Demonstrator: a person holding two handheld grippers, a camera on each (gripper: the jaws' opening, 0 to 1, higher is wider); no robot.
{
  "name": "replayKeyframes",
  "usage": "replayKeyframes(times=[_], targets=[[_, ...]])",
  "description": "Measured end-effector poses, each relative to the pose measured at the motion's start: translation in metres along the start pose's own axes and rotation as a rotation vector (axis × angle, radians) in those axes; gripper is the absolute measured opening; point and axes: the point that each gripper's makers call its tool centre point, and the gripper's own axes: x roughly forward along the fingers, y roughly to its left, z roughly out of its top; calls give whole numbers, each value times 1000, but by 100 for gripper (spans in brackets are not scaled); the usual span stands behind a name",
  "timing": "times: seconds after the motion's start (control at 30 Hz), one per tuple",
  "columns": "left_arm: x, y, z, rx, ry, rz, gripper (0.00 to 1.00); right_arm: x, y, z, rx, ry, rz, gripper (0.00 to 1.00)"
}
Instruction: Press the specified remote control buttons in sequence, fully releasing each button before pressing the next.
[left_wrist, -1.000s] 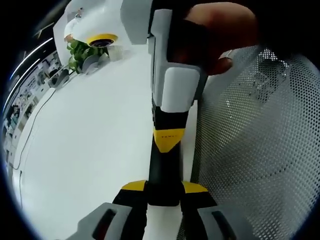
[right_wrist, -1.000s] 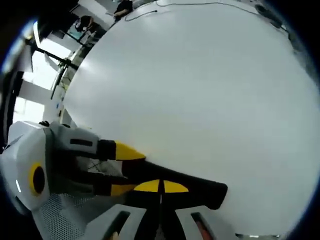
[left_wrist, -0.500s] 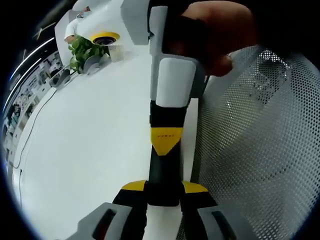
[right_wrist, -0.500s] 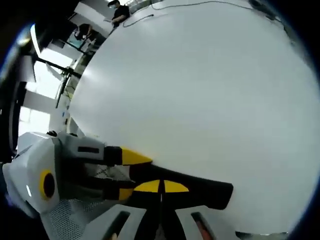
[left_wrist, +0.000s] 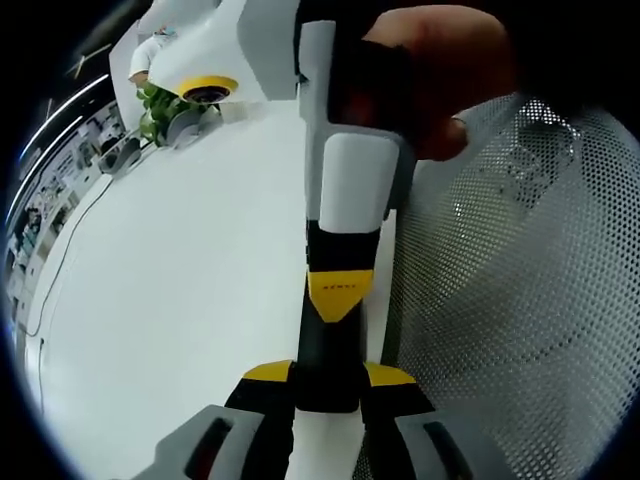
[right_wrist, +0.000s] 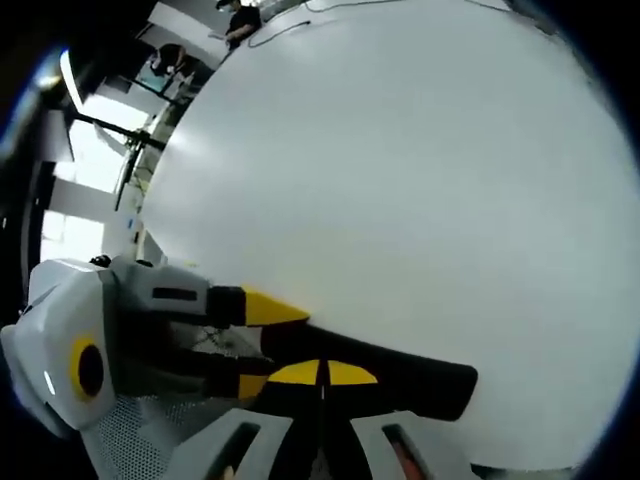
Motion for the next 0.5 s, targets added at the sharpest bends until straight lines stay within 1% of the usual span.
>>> replayKeyframes(times=[0.37, 0.5], targets=[[0, 0, -1, 1, -2, -2, 25, 2, 0, 2, -30, -10, -5, 0], [0, 1, -1, 0, -5, -4, 25, 3, 1, 3, -49, -14, -23, 0]])
